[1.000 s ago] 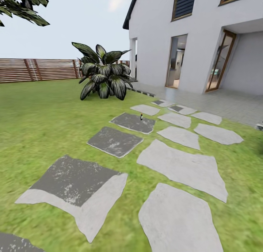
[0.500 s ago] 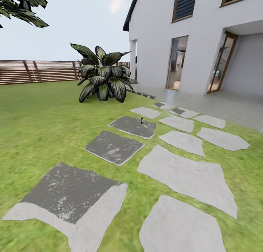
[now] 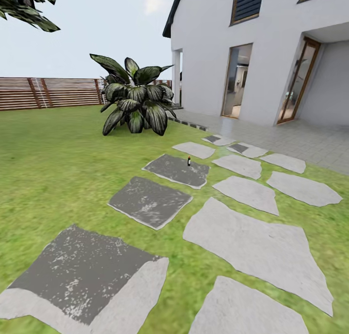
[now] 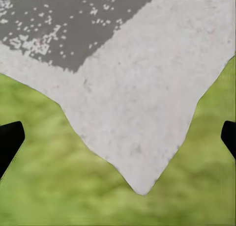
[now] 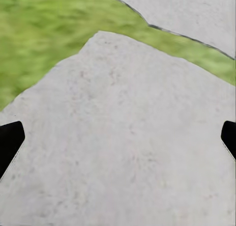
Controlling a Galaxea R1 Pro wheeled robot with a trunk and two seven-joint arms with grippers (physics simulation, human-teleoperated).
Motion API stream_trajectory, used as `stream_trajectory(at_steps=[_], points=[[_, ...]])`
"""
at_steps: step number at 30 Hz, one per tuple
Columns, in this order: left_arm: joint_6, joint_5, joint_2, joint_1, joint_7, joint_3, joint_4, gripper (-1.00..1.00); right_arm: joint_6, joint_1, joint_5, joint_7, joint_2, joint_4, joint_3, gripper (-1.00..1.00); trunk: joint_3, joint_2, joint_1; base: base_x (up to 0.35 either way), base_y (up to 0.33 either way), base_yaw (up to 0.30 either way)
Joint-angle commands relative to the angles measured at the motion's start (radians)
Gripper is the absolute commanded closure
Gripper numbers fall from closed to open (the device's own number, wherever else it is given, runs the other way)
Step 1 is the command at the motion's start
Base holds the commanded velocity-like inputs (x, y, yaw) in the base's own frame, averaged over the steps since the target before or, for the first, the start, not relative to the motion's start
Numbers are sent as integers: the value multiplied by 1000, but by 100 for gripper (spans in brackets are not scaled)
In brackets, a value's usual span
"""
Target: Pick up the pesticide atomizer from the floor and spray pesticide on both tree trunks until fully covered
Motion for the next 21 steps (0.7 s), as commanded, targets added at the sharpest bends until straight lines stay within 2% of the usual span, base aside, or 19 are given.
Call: stream_trajectory(at_steps=[1,21], points=[[0,0,0,0,0,0,0,-100,0,0,0,0,0,0,0,-100,0,0,0,338,0,0],[0,0,0,0,0,0,0,-100,0,0,0,0,0,0,0,-100,0,0,0,338,0,0]])
